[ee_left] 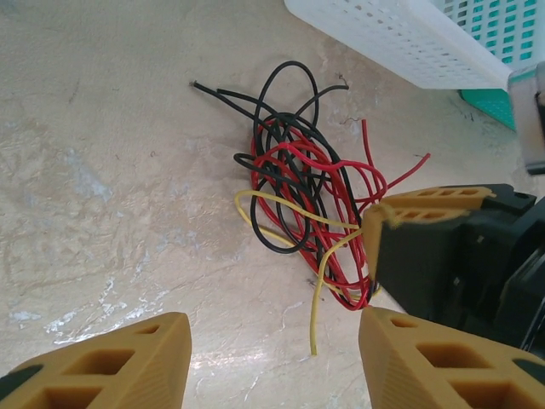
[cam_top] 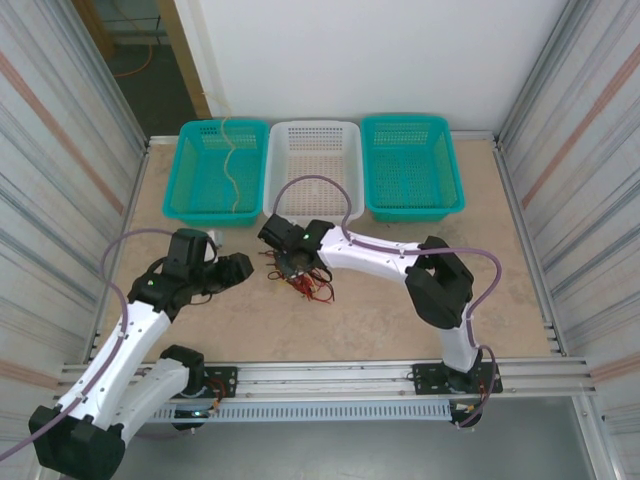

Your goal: Untangle the cables

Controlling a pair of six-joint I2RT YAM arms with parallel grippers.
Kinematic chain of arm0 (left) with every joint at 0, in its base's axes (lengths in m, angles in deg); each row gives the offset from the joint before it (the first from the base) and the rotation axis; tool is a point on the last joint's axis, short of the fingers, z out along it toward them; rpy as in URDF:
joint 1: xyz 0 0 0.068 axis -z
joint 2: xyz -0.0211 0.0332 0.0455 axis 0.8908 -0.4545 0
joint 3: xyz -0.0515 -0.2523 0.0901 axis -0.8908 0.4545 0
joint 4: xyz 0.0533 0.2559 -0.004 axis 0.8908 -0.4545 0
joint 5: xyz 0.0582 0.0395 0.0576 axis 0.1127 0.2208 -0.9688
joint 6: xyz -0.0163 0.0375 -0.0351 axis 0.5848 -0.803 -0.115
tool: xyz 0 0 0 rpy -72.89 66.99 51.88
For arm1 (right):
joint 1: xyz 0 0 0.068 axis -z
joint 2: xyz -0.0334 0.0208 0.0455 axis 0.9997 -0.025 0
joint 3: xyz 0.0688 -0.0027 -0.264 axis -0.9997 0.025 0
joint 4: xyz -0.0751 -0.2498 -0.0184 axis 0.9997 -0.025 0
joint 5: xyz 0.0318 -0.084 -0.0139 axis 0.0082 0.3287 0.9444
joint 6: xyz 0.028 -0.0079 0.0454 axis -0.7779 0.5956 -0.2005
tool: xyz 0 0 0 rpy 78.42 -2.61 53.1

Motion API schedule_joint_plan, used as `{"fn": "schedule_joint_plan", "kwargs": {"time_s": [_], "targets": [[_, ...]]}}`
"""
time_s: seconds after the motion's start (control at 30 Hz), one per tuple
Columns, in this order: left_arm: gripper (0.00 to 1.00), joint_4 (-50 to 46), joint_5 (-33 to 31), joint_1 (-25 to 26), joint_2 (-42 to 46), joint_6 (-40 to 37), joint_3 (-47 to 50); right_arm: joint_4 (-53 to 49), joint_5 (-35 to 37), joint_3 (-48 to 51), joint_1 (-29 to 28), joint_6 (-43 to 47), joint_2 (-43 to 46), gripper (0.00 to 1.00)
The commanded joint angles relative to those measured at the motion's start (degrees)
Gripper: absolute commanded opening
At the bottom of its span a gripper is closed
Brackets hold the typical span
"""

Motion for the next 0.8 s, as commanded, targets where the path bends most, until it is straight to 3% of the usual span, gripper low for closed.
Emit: {"fn": "schedule_joint_plan", "kwargs": {"time_s": [0.0, 0.13, 0.37, 0.77], "targets": [[0.54, 1.53, 1.65, 0.78, 0.09, 0.55, -0.79, -2.04, 2.26, -0.28, -0.28, 0.55, 4.21, 0.12], [0.54, 5.81, 4.16, 3.55, -0.02, 0.75, -0.19, -1.04, 3.53, 1.95, -1.19, 1.03, 10.67, 0.0], [0.56, 12.31, 3.05, 11.91, -3.55, 0.58, -1.77, 5.8, 1.49, 7.19, -1.68, 0.08, 22.52, 0.0], [0.6, 18.92, 6.81, 14.19, -8.07, -0.71, -2.94, 8.91, -1.64, 8.21, -1.66, -1.95, 27.32, 0.0]]}}
